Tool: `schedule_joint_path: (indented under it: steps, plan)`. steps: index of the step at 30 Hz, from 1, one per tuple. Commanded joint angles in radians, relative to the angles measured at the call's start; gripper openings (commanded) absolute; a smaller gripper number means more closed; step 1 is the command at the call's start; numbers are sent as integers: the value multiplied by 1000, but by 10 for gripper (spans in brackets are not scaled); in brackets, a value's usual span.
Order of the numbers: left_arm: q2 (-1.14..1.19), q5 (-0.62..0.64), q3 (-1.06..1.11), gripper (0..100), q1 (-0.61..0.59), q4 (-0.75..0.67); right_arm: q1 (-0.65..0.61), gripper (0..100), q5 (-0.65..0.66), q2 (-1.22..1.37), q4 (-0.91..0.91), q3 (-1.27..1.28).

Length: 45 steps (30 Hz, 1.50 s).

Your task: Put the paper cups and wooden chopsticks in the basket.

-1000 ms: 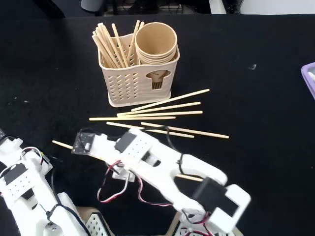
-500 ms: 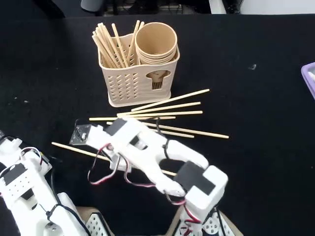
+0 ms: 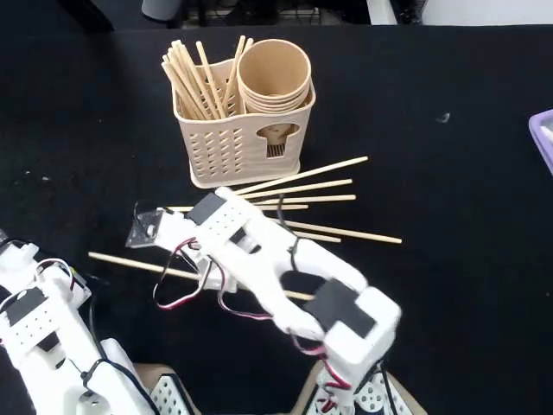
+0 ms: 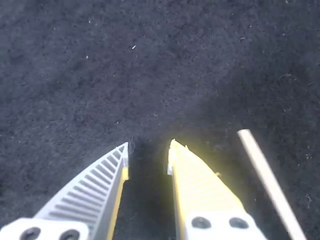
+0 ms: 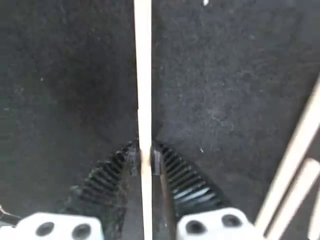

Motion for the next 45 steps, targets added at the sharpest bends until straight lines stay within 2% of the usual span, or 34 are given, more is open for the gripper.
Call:
schedule_joint_path:
  steps: [1, 7, 12, 17, 21, 25, 30, 37, 45]
  plan:
    - [-17, 11, -61, 134, -10, -15, 35, 11, 9, -223, 63, -21]
    - [-17, 11, -61, 134, -10, -15, 157, 11, 8, -458, 117, -91]
    - [-17, 11, -61, 134, -5, -15, 238, 11, -34, -610, 66, -300]
    - [-17, 11, -61, 134, -4, -15, 259, 11, -241, -631, -150, -510]
    - [-17, 11, -61, 134, -2, -15, 275, 11, -393, -588, -390, -547]
    - [-17, 11, -61, 134, -1, -15, 270, 11, -482, -567, -551, -550]
    - [-17, 11, -61, 134, -1, -15, 273, 11, -580, -576, -661, -573]
    - [-17, 11, -61, 134, -1, -15, 275, 11, -588, -506, -697, -532]
    - [-15, 8, -59, 134, -1, -15, 304, 11, -586, -386, -698, -363]
